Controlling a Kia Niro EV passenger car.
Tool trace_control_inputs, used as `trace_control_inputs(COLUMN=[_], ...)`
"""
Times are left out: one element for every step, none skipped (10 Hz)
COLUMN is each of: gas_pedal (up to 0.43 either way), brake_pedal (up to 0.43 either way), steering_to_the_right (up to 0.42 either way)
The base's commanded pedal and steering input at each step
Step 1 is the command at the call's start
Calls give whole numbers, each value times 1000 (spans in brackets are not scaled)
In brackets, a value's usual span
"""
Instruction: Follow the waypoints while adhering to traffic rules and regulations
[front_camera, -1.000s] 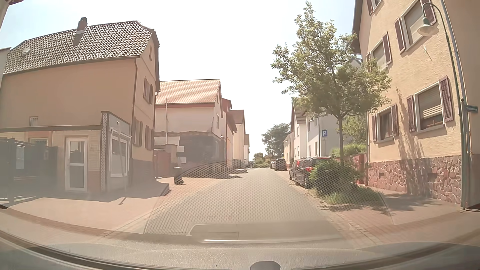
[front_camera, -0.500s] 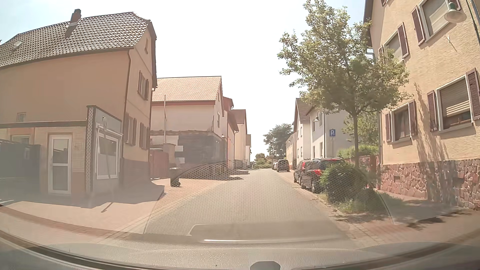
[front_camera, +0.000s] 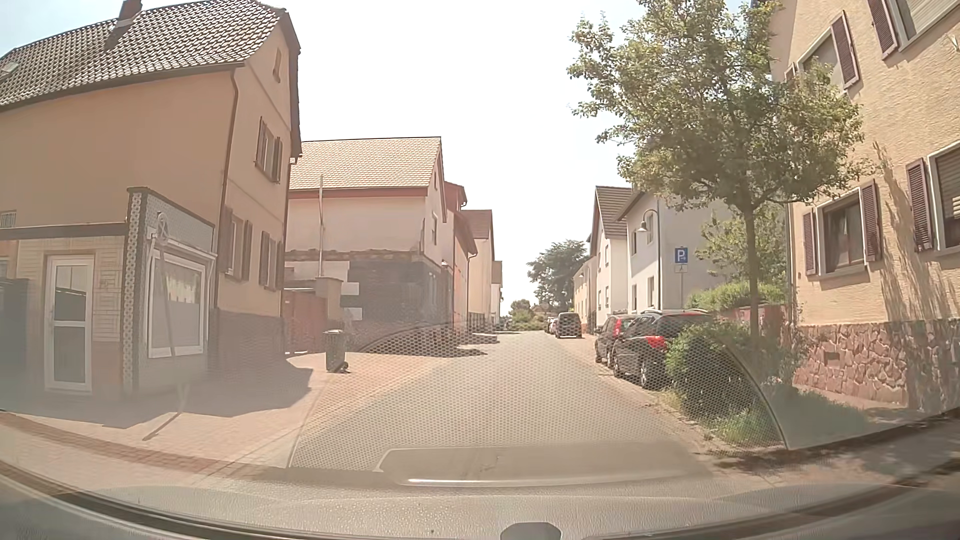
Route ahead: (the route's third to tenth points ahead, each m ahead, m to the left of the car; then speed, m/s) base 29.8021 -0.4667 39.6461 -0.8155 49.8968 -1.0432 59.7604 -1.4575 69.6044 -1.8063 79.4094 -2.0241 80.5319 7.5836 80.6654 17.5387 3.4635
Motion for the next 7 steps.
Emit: trace_control_inputs(gas_pedal=[268, 268, 280, 280, 280, 311, 311], brake_pedal=[0, 0, 0, 0, 0, 0, 0], steering_to_the_right=[12, 21, 30, 39, 43, 43, 42])
